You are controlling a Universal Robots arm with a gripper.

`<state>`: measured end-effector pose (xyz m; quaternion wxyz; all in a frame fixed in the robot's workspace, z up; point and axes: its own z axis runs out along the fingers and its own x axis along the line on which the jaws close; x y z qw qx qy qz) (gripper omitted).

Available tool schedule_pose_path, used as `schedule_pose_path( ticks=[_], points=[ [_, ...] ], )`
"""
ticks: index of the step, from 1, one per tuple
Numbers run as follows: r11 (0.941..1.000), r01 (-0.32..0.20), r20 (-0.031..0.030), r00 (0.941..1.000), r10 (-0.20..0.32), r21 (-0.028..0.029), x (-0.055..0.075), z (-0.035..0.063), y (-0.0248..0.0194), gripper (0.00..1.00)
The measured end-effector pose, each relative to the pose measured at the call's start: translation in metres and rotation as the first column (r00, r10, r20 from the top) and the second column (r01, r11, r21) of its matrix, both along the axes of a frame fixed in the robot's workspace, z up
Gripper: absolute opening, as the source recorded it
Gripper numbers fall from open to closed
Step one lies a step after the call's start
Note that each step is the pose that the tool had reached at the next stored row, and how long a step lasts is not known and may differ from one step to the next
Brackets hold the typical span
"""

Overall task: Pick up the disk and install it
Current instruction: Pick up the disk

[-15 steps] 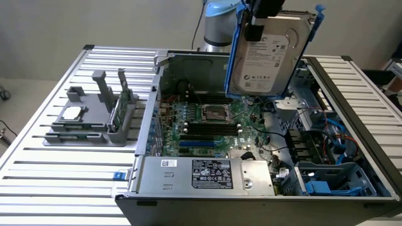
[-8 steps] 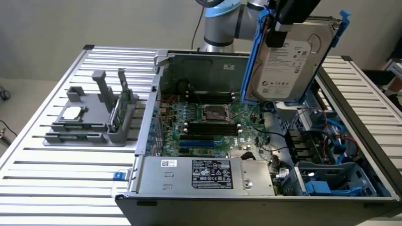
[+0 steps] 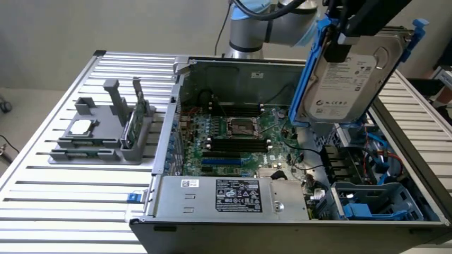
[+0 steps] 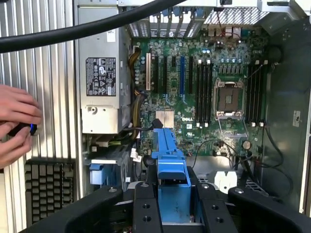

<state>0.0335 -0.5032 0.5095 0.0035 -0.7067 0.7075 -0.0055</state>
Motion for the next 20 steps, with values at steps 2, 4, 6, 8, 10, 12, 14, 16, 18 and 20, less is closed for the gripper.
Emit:
schedule_pose_path(
  ticks=[2, 4, 6, 8, 10, 12, 14, 16, 18, 20],
  points=[
    [1.0000, 0.000, 0.0000, 1.0000, 0.000, 0.0001, 0.006, -0.0001, -0.0051, 0.33],
    [1.0000, 0.000, 0.0000, 1.0000, 0.000, 0.0001, 0.010, 0.0000, -0.0105, 0.33],
    [1.0000, 0.000, 0.0000, 1.0000, 0.000, -0.0001, 0.014, 0.0000, -0.0162, 0.33],
    [1.0000, 0.000, 0.0000, 1.0000, 0.000, 0.0000, 0.018, 0.0000, -0.0220, 0.33],
    [1.0000, 0.000, 0.0000, 1.0000, 0.000, -0.0001, 0.022, 0.0001, -0.0278, 0.33],
    [1.0000, 0.000, 0.0000, 1.0000, 0.000, 0.0002, 0.026, -0.0001, -0.0336, 0.33],
    [1.0000, 0.000, 0.0000, 1.0000, 0.000, 0.0002, 0.030, -0.0001, -0.0396, 0.33],
    [1.0000, 0.000, 0.0000, 1.0000, 0.000, -0.0001, 0.034, 0.0001, -0.0451, 0.33],
    [1.0000, 0.000, 0.0001, 1.0000, 0.000, 0.0004, 0.038, -0.0001, -0.0507, 0.33],
    [1.0000, 0.000, 0.0000, 1.0000, 0.000, 0.0003, 0.042, -0.0001, -0.0562, 0.33]
  ],
)
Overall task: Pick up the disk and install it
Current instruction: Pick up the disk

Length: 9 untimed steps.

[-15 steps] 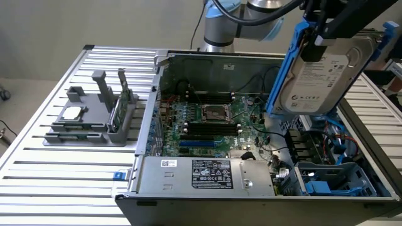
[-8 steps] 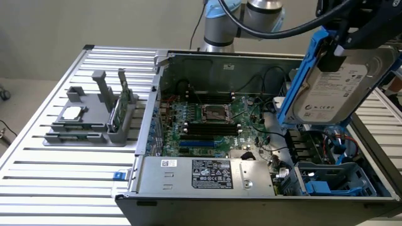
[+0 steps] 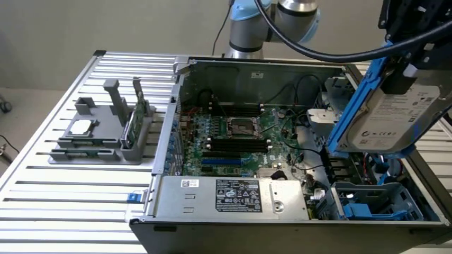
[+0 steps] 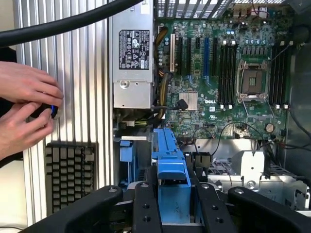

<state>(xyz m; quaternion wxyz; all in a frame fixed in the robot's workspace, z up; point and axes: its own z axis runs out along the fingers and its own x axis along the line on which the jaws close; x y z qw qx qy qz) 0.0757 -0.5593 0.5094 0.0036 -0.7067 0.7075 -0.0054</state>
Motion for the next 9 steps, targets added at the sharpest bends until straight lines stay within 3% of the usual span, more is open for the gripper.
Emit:
schedule_pose_path(
  ticks=[9],
  points=[
    [1.0000, 0.000, 0.0000, 1.0000, 0.000, 0.0031, 0.017, -0.0012, -0.0247, 0.33]
  ],
)
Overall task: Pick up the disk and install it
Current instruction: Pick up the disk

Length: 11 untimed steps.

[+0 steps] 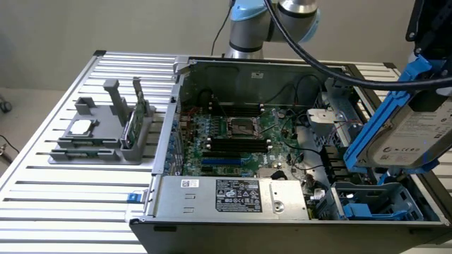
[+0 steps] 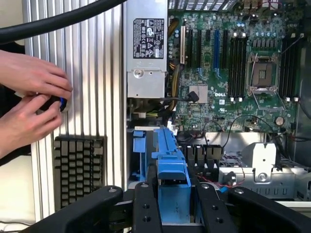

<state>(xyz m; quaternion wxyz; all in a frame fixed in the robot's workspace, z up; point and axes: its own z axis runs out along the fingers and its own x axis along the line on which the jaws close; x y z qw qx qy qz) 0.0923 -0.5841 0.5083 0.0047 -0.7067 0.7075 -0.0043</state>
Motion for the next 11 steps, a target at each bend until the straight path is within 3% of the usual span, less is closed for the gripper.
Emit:
schedule_pose_path(
  ticks=[4, 11],
  points=[
    [1.0000, 0.000, 0.0000, 1.0000, 0.000, 0.0038, 0.003, -0.0068, -0.0107, 0.33],
    [1.0000, 0.000, 0.0000, 1.0000, 0.000, 0.0036, 0.007, -0.0195, -0.0118, 0.33]
  ],
)
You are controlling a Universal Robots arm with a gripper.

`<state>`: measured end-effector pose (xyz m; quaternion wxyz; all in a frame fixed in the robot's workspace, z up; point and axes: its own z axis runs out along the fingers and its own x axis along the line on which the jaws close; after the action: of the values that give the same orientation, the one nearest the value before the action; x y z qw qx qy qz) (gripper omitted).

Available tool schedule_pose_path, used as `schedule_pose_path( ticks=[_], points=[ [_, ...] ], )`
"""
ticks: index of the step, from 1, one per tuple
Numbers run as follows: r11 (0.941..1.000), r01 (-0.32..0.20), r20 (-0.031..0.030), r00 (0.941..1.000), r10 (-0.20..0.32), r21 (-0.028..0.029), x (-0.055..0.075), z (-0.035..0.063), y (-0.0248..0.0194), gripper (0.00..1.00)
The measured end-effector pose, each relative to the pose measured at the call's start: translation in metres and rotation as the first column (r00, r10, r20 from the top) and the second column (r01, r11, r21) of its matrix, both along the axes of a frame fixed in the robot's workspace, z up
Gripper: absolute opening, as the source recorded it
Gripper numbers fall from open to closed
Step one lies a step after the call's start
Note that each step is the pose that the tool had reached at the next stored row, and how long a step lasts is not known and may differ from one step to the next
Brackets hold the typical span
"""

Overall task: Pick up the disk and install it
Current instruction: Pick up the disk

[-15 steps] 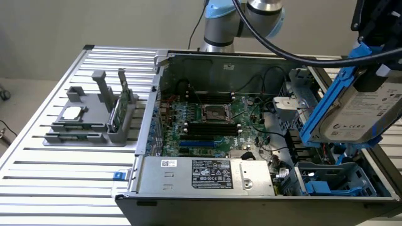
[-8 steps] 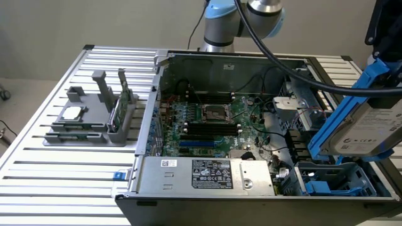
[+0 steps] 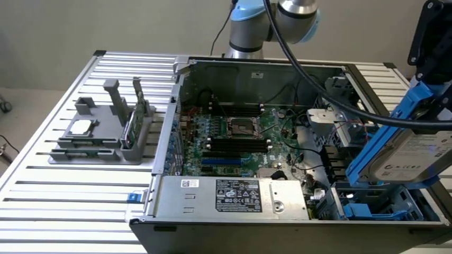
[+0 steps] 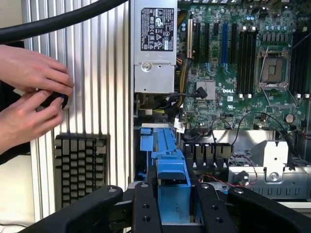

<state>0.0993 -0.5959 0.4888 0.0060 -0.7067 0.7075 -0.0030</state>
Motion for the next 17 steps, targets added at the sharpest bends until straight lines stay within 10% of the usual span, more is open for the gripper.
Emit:
schedule_pose_path(
  ticks=[17],
  points=[
    [1.0000, 0.000, 0.0000, 1.0000, 0.000, 0.0003, 0.008, -0.0311, 0.0036, 0.33]
  ],
)
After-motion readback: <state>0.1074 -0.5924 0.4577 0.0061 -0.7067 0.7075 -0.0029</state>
